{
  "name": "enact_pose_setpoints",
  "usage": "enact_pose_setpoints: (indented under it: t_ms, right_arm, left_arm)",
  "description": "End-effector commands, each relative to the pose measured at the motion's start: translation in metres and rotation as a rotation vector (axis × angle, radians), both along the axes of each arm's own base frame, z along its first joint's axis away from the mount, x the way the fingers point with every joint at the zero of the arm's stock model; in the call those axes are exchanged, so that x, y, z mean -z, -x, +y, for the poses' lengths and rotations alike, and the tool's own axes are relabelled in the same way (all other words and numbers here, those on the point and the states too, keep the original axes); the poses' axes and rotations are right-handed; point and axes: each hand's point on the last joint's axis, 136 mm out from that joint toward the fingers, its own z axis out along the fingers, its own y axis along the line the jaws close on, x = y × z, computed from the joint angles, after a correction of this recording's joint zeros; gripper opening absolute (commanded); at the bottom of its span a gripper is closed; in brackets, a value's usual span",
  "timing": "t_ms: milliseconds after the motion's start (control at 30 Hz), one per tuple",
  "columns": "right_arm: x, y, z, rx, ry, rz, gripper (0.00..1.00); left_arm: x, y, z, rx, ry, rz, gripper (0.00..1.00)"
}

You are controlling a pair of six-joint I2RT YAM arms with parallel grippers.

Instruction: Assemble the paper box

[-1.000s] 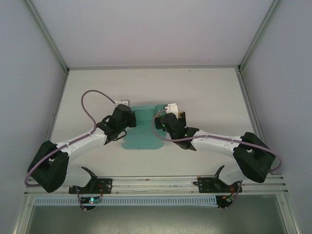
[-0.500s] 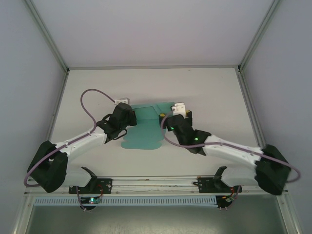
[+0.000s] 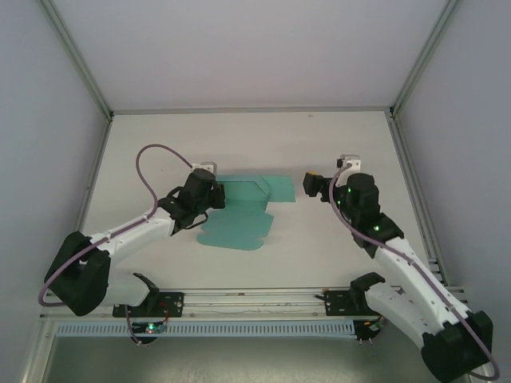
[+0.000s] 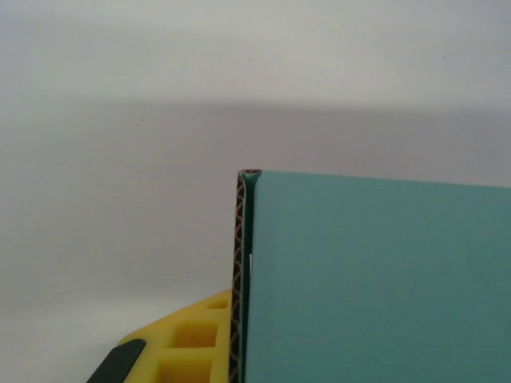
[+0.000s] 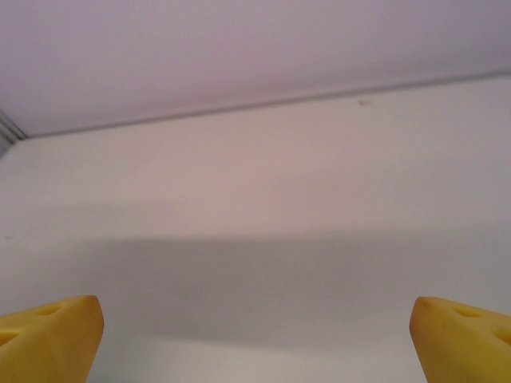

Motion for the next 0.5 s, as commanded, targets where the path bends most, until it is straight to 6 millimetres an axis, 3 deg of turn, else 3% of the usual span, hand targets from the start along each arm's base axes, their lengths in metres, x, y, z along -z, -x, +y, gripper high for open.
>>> enact_pose_setpoints:
  t_ms: [0,133,233,467]
  right_arm:
    - [0.013,-0.004,0.022,-0.159,-0.055,0.111,0.97]
    - [0.019,0.004,0.063,-0.372,-0.063,0.135,0.96]
    - [0.019,0.021,0.093,-0.528,-0.072,0.131,0.95]
    - [0.016,0.047,0.139,-0.730,-0.125,0.113,0.93]
  left_arm:
    - [-0.012,0.001,-0.006,0.038,0.009,-0.045,0.00]
    - [-0.013,-0.001,-0.003,0.016,0.002,-0.048,0.00]
    - [-0.013,-0.003,0.000,-0.006,-0.006,-0.046,0.00]
    - [-0.011,-0.005,-0.005,0.005,0.001,-0.037,0.00]
